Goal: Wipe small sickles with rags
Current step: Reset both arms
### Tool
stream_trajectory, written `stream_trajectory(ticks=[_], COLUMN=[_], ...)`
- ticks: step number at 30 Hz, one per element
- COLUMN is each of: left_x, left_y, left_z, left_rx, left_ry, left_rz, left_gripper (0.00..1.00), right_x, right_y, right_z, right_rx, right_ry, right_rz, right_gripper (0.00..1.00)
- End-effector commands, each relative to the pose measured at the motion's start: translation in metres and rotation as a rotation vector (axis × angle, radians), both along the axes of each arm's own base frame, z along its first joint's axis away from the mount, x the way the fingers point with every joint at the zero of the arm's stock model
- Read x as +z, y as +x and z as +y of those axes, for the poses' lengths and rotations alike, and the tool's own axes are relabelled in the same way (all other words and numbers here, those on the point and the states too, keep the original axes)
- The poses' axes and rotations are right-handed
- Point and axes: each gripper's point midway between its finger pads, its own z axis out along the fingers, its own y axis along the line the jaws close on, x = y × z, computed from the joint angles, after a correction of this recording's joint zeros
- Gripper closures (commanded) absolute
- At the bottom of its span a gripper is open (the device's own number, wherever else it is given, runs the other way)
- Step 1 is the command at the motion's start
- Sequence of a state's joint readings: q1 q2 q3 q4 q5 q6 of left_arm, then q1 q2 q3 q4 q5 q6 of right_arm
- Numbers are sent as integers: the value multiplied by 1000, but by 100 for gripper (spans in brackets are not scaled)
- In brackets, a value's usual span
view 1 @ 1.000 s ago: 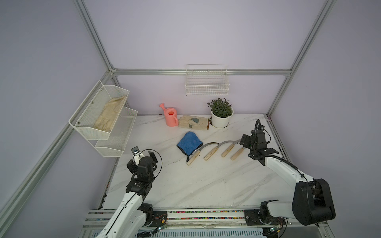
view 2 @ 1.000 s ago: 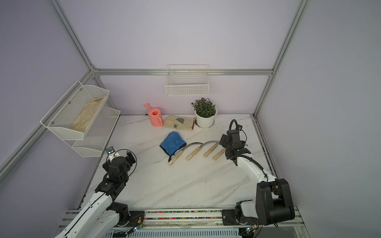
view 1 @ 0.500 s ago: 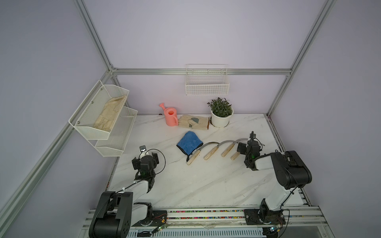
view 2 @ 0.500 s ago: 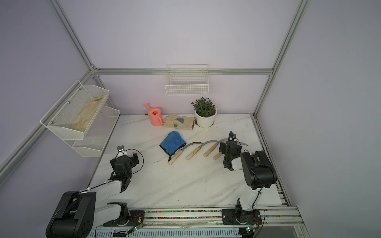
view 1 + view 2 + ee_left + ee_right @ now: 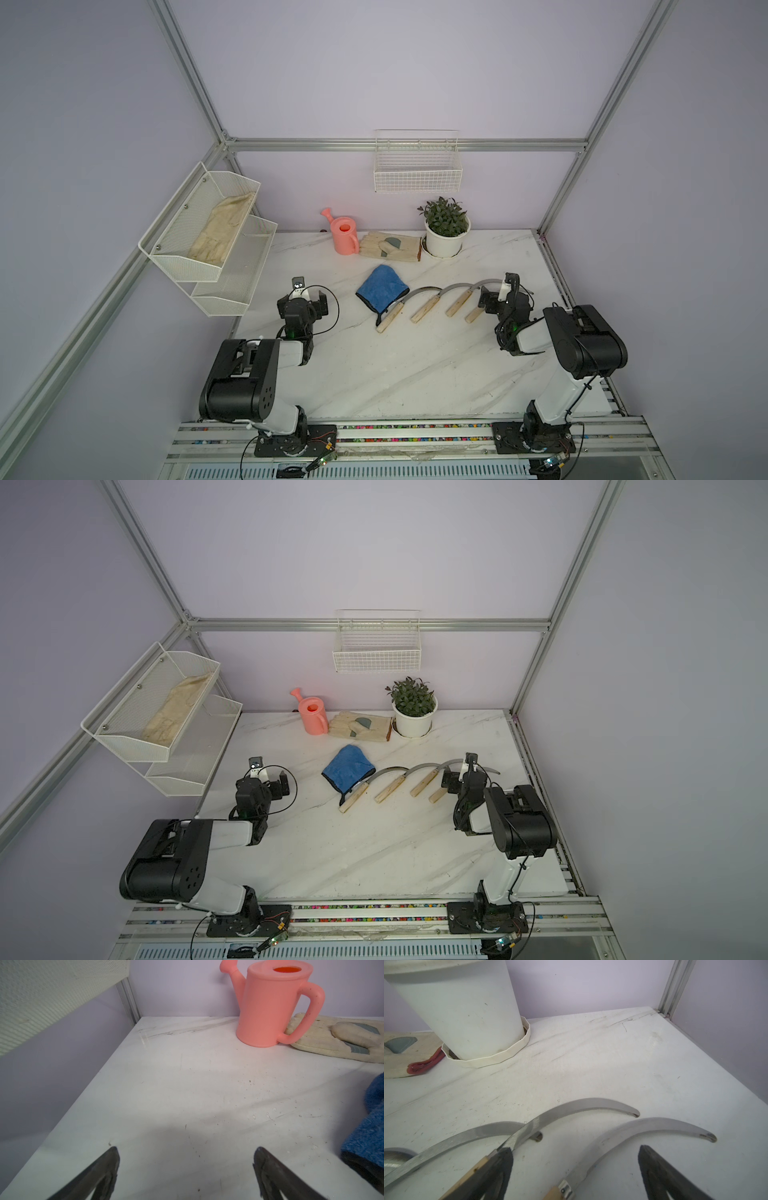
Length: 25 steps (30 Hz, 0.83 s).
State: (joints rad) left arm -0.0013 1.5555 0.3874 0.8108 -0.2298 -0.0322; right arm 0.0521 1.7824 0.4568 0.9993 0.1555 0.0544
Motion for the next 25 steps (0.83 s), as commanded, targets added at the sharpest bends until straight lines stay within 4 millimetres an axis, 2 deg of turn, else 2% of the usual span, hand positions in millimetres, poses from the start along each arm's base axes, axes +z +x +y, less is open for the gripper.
stream_trajectory(ticks=[1, 25], left_x=[20, 21], left_y=[7, 8], left_z=[-1, -3], left_rx=[-21, -32], left_ry=[-20, -5], left_rz=[-86, -100], left_gripper=[0, 0], right_x=[15, 15], right_y=[6, 6], right_z=[1, 1], right_rx=[15, 15], right_ry=[-14, -15], right_rz=[-57, -55], right_gripper=[3, 3])
